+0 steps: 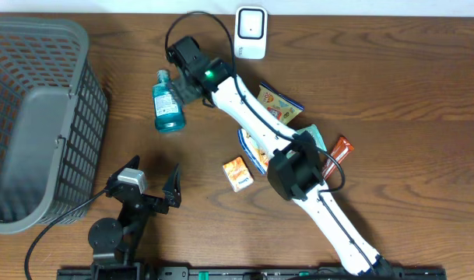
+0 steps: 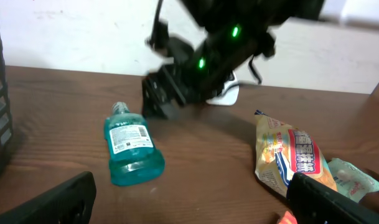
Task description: Scan the item barcode
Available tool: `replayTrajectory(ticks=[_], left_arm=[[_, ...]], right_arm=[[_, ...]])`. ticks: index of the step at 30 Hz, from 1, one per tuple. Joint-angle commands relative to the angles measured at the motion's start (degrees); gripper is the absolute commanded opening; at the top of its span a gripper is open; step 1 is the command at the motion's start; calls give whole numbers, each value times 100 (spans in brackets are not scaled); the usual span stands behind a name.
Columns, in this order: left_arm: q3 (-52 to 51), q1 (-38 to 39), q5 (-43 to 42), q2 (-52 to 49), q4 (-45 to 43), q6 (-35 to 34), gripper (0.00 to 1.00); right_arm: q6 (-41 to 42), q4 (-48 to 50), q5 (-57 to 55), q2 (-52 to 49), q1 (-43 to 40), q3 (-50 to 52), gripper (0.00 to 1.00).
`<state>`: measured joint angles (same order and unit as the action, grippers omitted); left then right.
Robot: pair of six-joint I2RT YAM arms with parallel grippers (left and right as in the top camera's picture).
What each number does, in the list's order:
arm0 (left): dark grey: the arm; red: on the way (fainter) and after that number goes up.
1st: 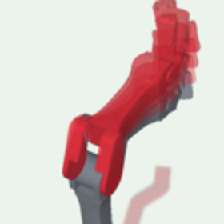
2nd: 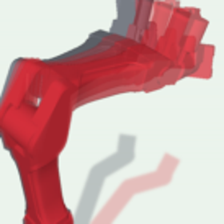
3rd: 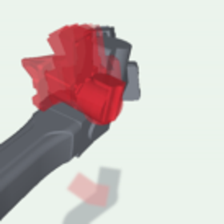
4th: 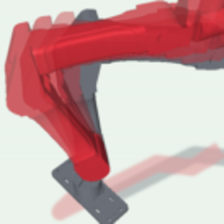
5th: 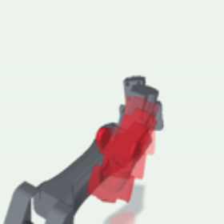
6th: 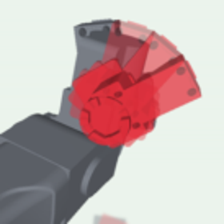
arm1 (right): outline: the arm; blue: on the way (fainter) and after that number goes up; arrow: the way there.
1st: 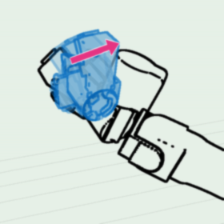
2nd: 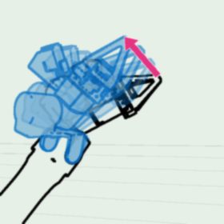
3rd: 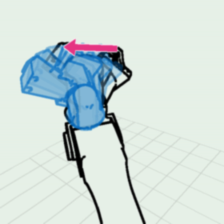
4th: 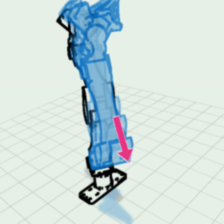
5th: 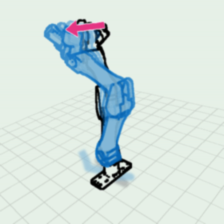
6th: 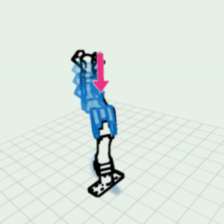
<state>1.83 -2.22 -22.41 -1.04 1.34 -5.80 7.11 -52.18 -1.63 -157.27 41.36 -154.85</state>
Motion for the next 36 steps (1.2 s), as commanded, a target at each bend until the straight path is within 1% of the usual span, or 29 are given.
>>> replayTrajectory(ticks=[1, 5, 8, 12, 16, 21, 24, 28, 29, 32, 36], left_arm=[[-160, -7, -94, -7, 90, -9, 98], [-160, -7, -96, -7, 90, -7, 98], [-160, -7, -96, -7, 90, -7, 98], [-160, -7, -96, -7, 90, -7, 98], [-160, -7, -94, -7, 90, -7, 98], [-160, -7, -94, -7, 90, -9, 98], [-160, -7, -96, -7, 90, -9, 98], [-160, -7, -96, -7, 90, -7, 98], [-160, -7, -94, -7, 90, -9, 98], [-160, -7, -94, -7, 90, -7, 98], [-160, -7, -96, -7, 90, -7, 98]], right_arm=[[94, 48, -37, 343, 181, -13, 99], [317, 24, -37, 343, 295, -13, 99], [337, 201, -37, 341, 387, -13, 99], [391, 772, -92, 302, 468, 153, 99], [1191, 1537, -455, 66, 509, 619, 99], [1447, 2448, -984, -166, 516, 1156, 99], [1480, 2695, -1058, -249, 514, 1237, 99], [1582, 2664, -780, -297, 549, 1241, 98], [1602, 2549, -782, -304, 590, 1248, 89], [1600, 2249, -1060, -304, 660, 1248, 77], [1598, 1587, -1309, -221, 678, 1244, 63]])
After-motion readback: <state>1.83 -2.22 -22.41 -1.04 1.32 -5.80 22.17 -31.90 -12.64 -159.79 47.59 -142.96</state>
